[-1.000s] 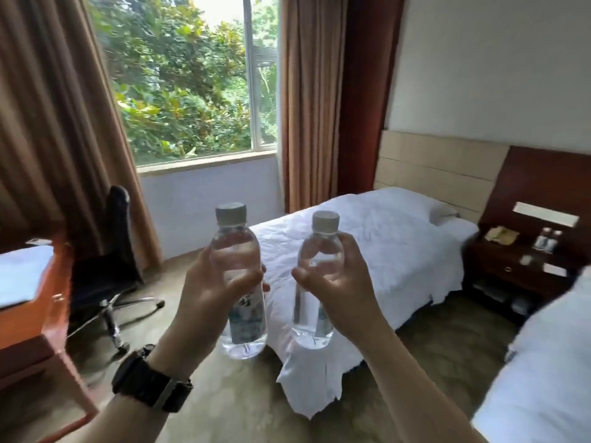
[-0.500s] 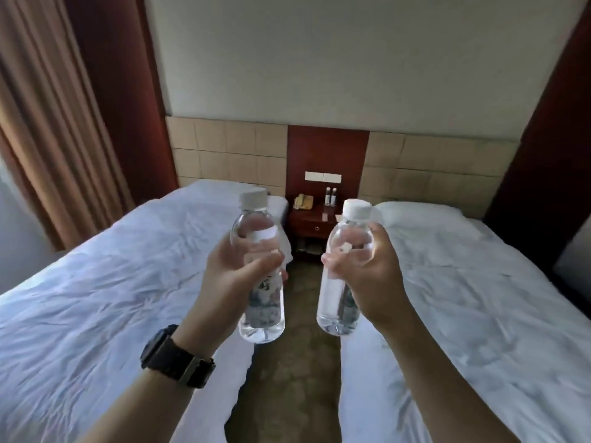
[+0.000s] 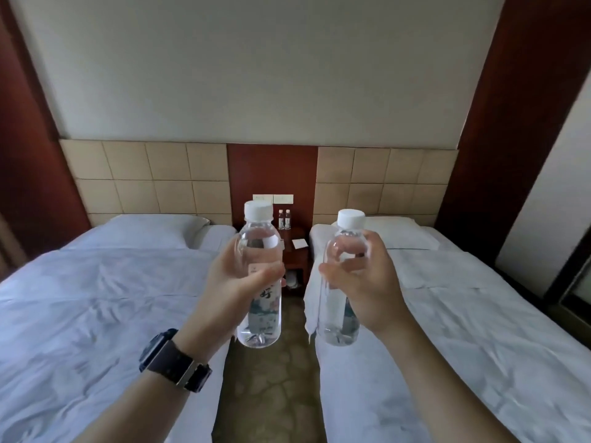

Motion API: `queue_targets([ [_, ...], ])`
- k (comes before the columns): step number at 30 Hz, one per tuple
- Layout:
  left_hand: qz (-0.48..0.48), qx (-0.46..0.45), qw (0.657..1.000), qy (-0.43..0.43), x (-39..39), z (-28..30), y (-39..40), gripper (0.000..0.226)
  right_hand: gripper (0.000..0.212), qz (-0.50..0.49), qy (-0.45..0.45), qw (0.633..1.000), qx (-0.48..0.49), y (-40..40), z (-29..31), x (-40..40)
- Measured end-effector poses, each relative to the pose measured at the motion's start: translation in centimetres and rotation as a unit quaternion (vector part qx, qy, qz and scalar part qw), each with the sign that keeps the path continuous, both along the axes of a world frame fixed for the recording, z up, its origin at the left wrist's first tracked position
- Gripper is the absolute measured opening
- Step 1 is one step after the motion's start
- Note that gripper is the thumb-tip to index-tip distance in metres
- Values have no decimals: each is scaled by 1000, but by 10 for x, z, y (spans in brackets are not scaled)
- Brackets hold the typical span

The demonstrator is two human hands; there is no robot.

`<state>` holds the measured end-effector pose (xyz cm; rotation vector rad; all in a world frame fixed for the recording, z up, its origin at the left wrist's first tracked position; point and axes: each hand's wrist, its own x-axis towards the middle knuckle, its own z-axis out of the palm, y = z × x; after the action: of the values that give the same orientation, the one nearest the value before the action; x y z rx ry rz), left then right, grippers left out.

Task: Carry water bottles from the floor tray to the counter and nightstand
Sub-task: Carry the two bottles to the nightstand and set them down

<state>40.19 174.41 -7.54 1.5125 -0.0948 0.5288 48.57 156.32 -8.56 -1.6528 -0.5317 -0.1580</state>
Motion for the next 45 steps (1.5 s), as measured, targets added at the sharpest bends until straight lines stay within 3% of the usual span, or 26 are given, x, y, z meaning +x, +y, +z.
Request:
queue_targets([
  [10,31,34,999,2,236,2,76,44,52,17,4,1000,5,83,1,250],
  [23,75,53,996,22,547,-33,257,42,68,-3,33,999,1,255,-23,561],
  [35,33,59,995,75,856,-45,392,40,59,-23,77,997,3,376,-39,847],
  [45,45,45,992,108,1141,-147,465,45,53,-24,120,992,-31,447,-137,1134],
])
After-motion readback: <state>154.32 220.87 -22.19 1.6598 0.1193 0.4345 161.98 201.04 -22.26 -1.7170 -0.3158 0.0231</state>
